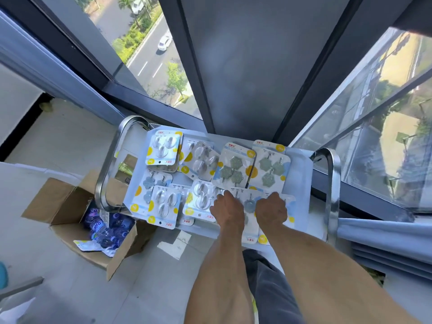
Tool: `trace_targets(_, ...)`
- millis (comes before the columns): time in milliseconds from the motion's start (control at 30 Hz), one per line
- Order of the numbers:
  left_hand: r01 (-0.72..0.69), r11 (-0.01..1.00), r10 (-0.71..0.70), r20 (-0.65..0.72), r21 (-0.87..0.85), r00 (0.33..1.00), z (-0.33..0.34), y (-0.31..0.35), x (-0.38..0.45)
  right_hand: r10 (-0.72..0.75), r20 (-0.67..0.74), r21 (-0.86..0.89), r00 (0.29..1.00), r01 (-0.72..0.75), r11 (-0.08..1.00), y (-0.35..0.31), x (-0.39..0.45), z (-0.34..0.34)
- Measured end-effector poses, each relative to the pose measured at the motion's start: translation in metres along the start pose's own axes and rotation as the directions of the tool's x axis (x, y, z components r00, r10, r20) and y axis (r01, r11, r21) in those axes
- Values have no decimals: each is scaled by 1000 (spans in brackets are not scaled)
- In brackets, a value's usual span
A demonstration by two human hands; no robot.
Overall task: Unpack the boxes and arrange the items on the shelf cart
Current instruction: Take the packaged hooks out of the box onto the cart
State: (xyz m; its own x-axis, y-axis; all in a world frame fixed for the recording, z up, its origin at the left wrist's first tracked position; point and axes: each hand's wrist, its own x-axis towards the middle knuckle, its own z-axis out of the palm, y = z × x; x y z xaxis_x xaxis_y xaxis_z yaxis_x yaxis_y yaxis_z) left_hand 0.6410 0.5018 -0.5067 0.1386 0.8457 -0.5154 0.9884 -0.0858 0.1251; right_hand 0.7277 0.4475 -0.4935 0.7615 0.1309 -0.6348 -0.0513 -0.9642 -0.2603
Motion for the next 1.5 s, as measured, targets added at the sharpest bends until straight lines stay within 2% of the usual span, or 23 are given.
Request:
trace_targets(167, 57, 994, -67, -109, -95, 992, -61, -43, 13, -196, -24, -39, 980, 195, 980, -61, -44, 15)
trace_targets(300, 144, 976, -173, -176, -166, 969, -113, -118, 23, -361, -17, -36, 932, 360, 932, -116, -106, 59)
trace_targets(400, 199, 950, -252, -217, -240, 943, -148, -193, 30, -466, 31, -23, 884, 467, 884, -151, -162, 107)
trace_targets(533, 297, 895, -377, -208, -334, 902, -179, -311, 32, -580, 93, -12, 809, 583, 812, -179, -250, 190)
trace_targets(700, 440, 802, -538, -167, -404, 827, -186, -464, 33, -638, 269, -89, 721, 679, 729, -199, -353, 301)
trace_targets(867, 556, 681, -651, -45, -476, 758, -160, -574, 30, -673, 469, -263, 571, 818, 511, -218, -409, 388)
trace_targets(1033, 663, 589, -707, 103, -462, 700, -121, -636, 59, -592, 572, -354, 568, 822, 446, -231, -409, 469)
trace_targets(1200, 730, 478, -720, 258, -488, 644, -61, -677, 129, -524, 649, -400, 552, 833, 383, -229, -366, 569)
trace_targets(1400, 735, 475, -673, 339, -484, 658, 32, -726, 235, -443, 691, -492, 571, 820, 291, -232, -298, 704)
trace_targets(1500, 731, 499, -704, 274, -465, 655, 74, -758, 287, -485, 700, -481, 525, 848, 223, -238, -265, 765)
